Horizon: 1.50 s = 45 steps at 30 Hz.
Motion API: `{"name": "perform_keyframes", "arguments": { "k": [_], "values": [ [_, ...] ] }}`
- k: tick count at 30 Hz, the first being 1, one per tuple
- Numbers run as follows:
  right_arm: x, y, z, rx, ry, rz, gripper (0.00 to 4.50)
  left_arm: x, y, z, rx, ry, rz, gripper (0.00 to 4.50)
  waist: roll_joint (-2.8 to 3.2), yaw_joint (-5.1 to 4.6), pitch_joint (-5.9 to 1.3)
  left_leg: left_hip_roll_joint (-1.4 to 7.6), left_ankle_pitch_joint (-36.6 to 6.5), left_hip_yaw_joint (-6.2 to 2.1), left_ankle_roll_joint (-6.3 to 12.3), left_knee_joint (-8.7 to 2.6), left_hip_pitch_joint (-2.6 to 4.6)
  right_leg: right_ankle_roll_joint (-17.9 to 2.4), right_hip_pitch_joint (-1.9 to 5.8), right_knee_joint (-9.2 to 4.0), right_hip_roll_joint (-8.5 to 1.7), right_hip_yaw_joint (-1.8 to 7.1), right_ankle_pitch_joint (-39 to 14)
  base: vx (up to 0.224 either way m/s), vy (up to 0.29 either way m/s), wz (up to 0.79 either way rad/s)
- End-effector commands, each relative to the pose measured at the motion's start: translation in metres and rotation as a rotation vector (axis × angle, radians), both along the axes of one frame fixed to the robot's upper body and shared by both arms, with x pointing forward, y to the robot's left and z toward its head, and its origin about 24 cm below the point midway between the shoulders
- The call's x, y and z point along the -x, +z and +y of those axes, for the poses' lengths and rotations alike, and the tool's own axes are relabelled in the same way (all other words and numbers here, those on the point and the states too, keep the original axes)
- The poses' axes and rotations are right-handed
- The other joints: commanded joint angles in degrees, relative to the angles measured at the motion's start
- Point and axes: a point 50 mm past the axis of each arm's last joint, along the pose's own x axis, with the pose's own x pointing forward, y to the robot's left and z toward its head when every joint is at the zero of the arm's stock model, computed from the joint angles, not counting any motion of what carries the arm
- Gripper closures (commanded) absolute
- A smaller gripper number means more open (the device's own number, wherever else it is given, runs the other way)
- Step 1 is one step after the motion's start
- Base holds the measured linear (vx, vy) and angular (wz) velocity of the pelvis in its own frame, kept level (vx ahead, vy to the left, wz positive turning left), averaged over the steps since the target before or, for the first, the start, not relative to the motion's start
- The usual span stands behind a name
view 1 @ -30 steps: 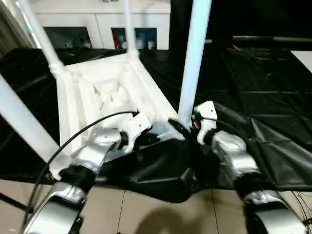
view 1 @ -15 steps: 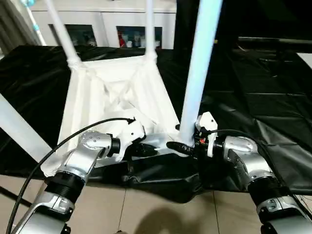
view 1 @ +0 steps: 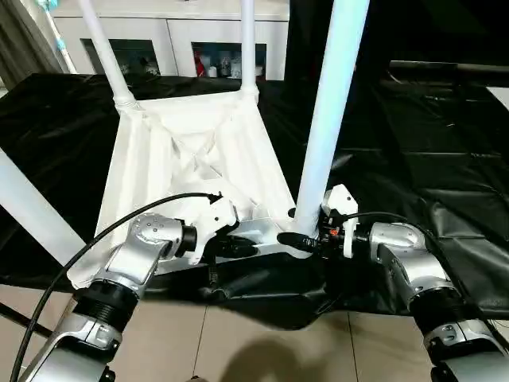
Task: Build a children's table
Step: Pick table leg
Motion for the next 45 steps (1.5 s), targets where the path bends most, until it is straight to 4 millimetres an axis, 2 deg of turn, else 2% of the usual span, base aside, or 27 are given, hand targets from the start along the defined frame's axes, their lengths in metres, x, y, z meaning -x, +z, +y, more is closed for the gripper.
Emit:
{"name": "perform_keyframes", "arguments": {
  "k": [1,5,8,10,11,13,14,17,18,19,20,21,22,25,28,30,32,33,34,35,37,38,40,41,42,44,45],
  "values": [
    [0.001,-0.004,-0.003,0.043,0.013,0.016,1.78,0.007,-0.009,-0.003,-0.031,-0.04,0.035,4.5,-0.44,-0.07,-3.6,0.85,-5.09,0.34,4.37,-3.05,0.32,-15.49,3.3,-2.78,-3.07,1.19,4.16,0.0,0.0,0.0],
    [0.001,-0.005,-0.002,0.038,-0.006,0.019,1.8,0.007,-0.009,-0.004,-0.042,-0.044,0.032,4.5,-0.47,-0.18,-3.6,0.86,-5.53,0.32,4.09,-3.08,0.36,-15.45,3.28,-2.81,-3.06,1.2,3.31,0.0,0.0,0.0],
    [-0.005,-0.009,0.003,0.026,-0.119,0.015,1.81,0.002,-0.011,-0.004,-0.066,0.007,0.01,4.5,-0.41,-0.27,-3.54,0.85,-5.69,0.31,3.89,-3.13,0.36,-15.35,3.21,-2.88,-3.12,1.22,2.85,0.0,0.0,0.0],
    [-0.007,-0.011,0.006,0.029,-0.175,0.007,1.81,-0.001,-0.012,-0.005,-0.078,0.039,-0.002,4.5,-0.43,-0.55,-3.28,0.75,-7.35,0.29,2.92,-3.39,0.44,-14.84,3.04,-3.3,-3.2,1.25,-0.58,0.0,0.0,0.0],
    [-0.012,-0.014,0.011,-0.009,-0.292,0.031,1.81,-0.006,-0.014,-0.007,-0.077,0.101,-0.011,4.5,-0.45,-0.89,-3.09,0.7,-9.67,0.26,1.5,-3.67,0.67,-13.93,2.85,-3.83,-3.3,1.41,-5.71,0.0,0.0,0.0],
    [-0.015,-0.018,0.022,-0.035,-0.401,0.036,1.81,-0.014,-0.017,-0.01,-0.09,0.187,-0.015,4.5,-0.47,-1.26,-2.94,0.71,-11.02,0.07,0.0,-4.02,0.76,-12.9,2.8,-4.14,-3.38,1.46,-9.7,0.0,0.0,0.0],
    [-0.017,-0.019,0.026,-0.044,-0.445,0.045,1.81,-0.016,-0.018,-0.011,-0.099,0.21,-0.018,4.5,-0.49,-1.3,-2.96,0.66,-11.58,0.04,-0.35,-4.05,0.83,-12.57,2.85,-4.31,-3.44,1.48,-10.79,0.0,0.0,0.0],
    [-0.024,-0.028,0.042,-0.069,-0.703,0.114,1.81,-0.028,-0.02,-0.021,-0.118,0.356,-0.022,4.5,-0.4,-2.07,-2.61,0.47,-14.57,-0.04,-1.75,-4.43,1.03,-10.78,2.32,-4.99,-3.43,1.64,-17.08,0.0,0.0,0.0],
    [-0.024,-0.028,0.042,-0.069,-0.703,0.114,1.81,-0.028,-0.02,-0.021,-0.118,0.356,-0.022,4.5,-0.4,-2.08,-2.65,0.4,-15.18,-0.15,-1.94,-4.46,1.13,-10.38,2.33,-5.07,-3.42,1.57,-18.37,0.0,0.0,0.0],
    [-0.026,-0.03,0.047,-0.069,-0.786,0.136,1.81,-0.033,-0.02,-0.025,-0.128,0.419,-0.023,4.5,-0.43,-2.02,-2.67,0.46,-15.77,-0.22,-1.71,-4.48,1.06,-9.83,2.37,-5.25,-3.5,1.58,-19.47,0.0,0.0,0.0],
    [-0.028,-0.031,0.054,-0.069,-0.839,0.155,1.81,-0.037,-0.021,-0.03,-0.142,0.469,-0.032,4.5,-0.34,-2.22,-2.6,0.43,-15.71,-0.07,-1.96,-4.46,1.05,-9.87,2.07,-5.36,-3.46,1.73,-19.58,0.0,0.0,0.0],
    [-0.028,-0.031,0.057,-0.07,-0.851,0.161,1.81,-0.038,-0.021,-0.032,-0.148,0.487,-0.037,4.5,-0.29,-2.12,-2.64,0.39,-16.76,-0.19,-2.3,-4.55,1.42,-9.49,1.92,-5.53,-3.31,1.58,-20.57,0.0,0.0,0.0],
    [-0.028,-0.032,0.061,-0.063,-0.859,0.169,1.81,-0.04,-0.021,-0.034,-0.156,0.505,-0.045,4.5,-0.55,-2.05,-2.69,0.29,-16.89,-0.13,-1.95,-4.45,1.26,-9.37,1.98,-5.55,-3.29,1.65,-19.77,0.0,0.0,0.0],
    [-0.029,-0.031,0.07,-0.026,-0.867,0.143,1.81,-0.042,-0.021,-0.04,-0.173,0.515,-0.058,4.5,-0.53,-1.84,-2.82,0.3,-15.45,-0.12,-1.48,-4.51,0.93,-9.63,2.18,-5.25,-3.22,1.59,-16.01,0.0,0.0,0.0],
    [-0.03,-0.027,0.078,-0.023,-0.831,0.115,1.81,-0.043,-0.021,-0.045,-0.175,0.508,-0.061,4.5,-0.56,-1.73,-2.83,0.3,-15.28,-0.1,-0.99,-4.47,0.8,-9.82,2.31,-5.2,-3.33,1.62,-14.94,0.0,0.0,0.0],
    [-0.032,-0.026,0.079,-0.03,-0.829,0.101,1.11,-0.043,-0.022,-0.046,-0.172,0.492,-0.063,4.5,-0.59,-1.66,-2.89,0.29,-14.64,-0.11,-0.62,-4.43,0.67,-9.96,2.44,-5.13,-3.42,1.62,-14.09,0.0,0.0,0.0],
    [-0.032,-0.021,0.08,-0.058,-0.798,0.076,1.11,-0.042,-0.023,-0.043,-0.181,0.474,-0.073,4.5,-0.41,-1.84,-2.85,0.33,-14.82,-0.2,-0.37,-4.54,0.44,-9.95,2.57,-5.08,-3.39,1.54,-13.79,0.0,0.0,0.0],
    [-0.033,-0.019,0.082,-0.063,-0.768,0.055,0.91,-0.041,-0.024,-0.041,-0.181,0.463,-0.075,4.5,-0.42,-1.96,-2.82,0.29,-15.19,-0.28,-0.41,-4.65,0.28,-9.71,2.68,-5.08,-3.4,1.47,-14.32,0.0,0.0,0.0],
    [-0.033,-0.017,0.082,-0.068,-0.756,0.045,0.76,-0.041,-0.024,-0.04,-0.18,0.459,-0.074,4.5,-0.57,-2.51,-2.75,0.14,-14.96,-0.59,-0.58,-4.94,-0.4,-8.89,3.26,-5.04,-3.37,1.17,-15.77,0.0,0.0,0.0],
    [-0.033,-0.016,0.082,-0.074,-0.74,0.033,0.76,-0.04,-0.024,-0.038,-0.177,0.451,-0.073,4.5,-0.62,-2.85,-2.86,0.15,-14.61,-0.58,-0.65,-4.85,-0.31,-8.72,3.13,-5.18,-3.4,1.21,-16.05,0.0,0.0,0.0],
    [-0.034,-0.013,0.081,-0.073,-0.716,0.006,0.62,-0.04,-0.025,-0.035,-0.172,0.444,-0.07,4.5,-0.59,-3.02,-2.94,0.24,-14.76,-0.51,-0.45,-4.7,-0.02,-9.3,2.87,-5.22,-3.44,1.32,-15.66,0.0,0.0,0.0],
    [-0.035,-0.009,0.076,-0.067,-0.683,-0.058,0.45,-0.038,-0.023,-0.032,-0.156,0.412,-0.079,4.5,-0.58,-3.03,-2.97,0.27,-14.28,-0.33,-0.01,-4.54,0.19,-10.37,2.69,-5.21,-3.39,1.45,-14.33,0.0,0.0,0.0],
    [-0.036,-0.005,0.071,-0.071,-0.658,-0.103,0.36,-0.037,-0.022,-0.029,-0.142,0.385,-0.082,4.5,-0.65,-2.96,-3.09,0.32,-13.0,-0.19,0.65,-4.37,0.02,-11.17,2.85,-5.07,-3.48,1.51,-12.14,0.0,0.0,0.0],
    [-0.037,0.001,0.063,-0.102,-0.632,-0.131,0.36,-0.033,-0.019,-0.025,-0.108,0.315,-0.097,4.5,-1.09,-2.84,-3.06,0.35,-12.69,-0.12,1.12,-4.33,0.02,-11.4,2.9,-5.14,-3.51,1.5,-11.69,0.0,0.0,0.0],
    [-0.037,0.002,0.059,-0.114,-0.617,-0.131,0.36,-0.031,-0.019,-0.023,-0.097,0.29,-0.093,4.5,-0.91,-2.92,-3.16,0.37,-11.35,-0.23,1.65,-4.32,-0.34,-11.81,3.28,-4.67,-3.54,1.48,-9.84,0.0,0.0,0.0],
    [-0.036,0.003,0.055,-0.121,-0.586,-0.129,0.36,-0.028,-0.018,-0.021,-0.083,0.258,-0.089,4.5,-0.8,-2.87,-3.43,0.45,-8.51,-0.04,2.77,-3.97,-0.08,-13.35,3.28,-4.07,-3.31,1.48,-3.68,0.0,0.0,0.0],
    [-0.035,0.004,0.051,-0.117,-0.538,-0.134,0.36,-0.024,-0.017,-0.018,-0.067,0.216,-0.086,4.5,-0.84,-2.8,-3.4,0.52,-8.15,0.05,3.2,-3.93,0.07,-13.9,3.2,-4.04,-3.27,1.5,-2.38,0.0,0.0,0.0]
  ]
}}
